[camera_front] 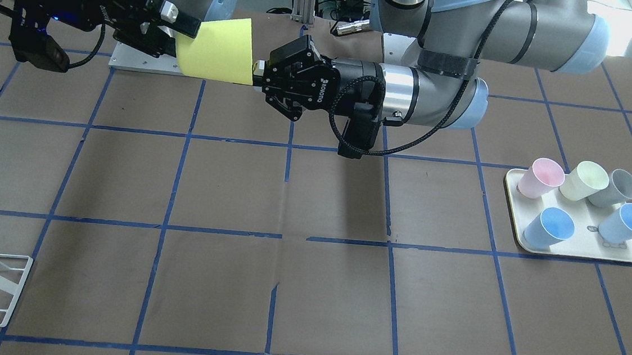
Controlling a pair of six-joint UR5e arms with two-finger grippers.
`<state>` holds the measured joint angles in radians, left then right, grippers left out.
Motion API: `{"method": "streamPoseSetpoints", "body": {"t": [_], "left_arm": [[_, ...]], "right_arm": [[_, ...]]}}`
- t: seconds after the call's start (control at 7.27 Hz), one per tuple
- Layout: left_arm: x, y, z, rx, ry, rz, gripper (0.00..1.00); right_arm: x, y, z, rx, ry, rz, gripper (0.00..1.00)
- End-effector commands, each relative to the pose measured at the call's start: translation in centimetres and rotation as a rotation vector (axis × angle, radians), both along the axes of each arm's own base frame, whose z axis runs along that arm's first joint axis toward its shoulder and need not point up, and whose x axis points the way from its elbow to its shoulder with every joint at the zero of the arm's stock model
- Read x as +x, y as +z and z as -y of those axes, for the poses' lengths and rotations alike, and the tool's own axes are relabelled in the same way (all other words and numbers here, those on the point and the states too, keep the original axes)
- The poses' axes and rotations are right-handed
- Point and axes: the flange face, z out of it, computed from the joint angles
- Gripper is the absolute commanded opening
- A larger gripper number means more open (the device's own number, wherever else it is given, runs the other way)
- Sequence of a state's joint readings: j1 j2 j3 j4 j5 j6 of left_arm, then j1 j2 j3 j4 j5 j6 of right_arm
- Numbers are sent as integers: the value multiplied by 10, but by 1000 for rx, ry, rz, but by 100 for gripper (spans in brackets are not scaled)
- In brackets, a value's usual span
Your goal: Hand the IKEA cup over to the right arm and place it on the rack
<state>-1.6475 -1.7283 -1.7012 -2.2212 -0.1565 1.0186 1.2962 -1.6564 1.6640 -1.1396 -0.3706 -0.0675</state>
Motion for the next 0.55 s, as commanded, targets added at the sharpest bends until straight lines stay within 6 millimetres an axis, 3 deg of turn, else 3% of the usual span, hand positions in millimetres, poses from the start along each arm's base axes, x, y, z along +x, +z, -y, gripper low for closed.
{"method": "streamPoseSetpoints", "body": {"t": [0.0,0.41], "left_arm": [[0,0,0,-1,0,0,0],[-1,3,-2,-5,0,-1,0]], "right_arm": [[2,6,1,-10,-7,16,100],[1,1,1,1,-10,22,96]]}}
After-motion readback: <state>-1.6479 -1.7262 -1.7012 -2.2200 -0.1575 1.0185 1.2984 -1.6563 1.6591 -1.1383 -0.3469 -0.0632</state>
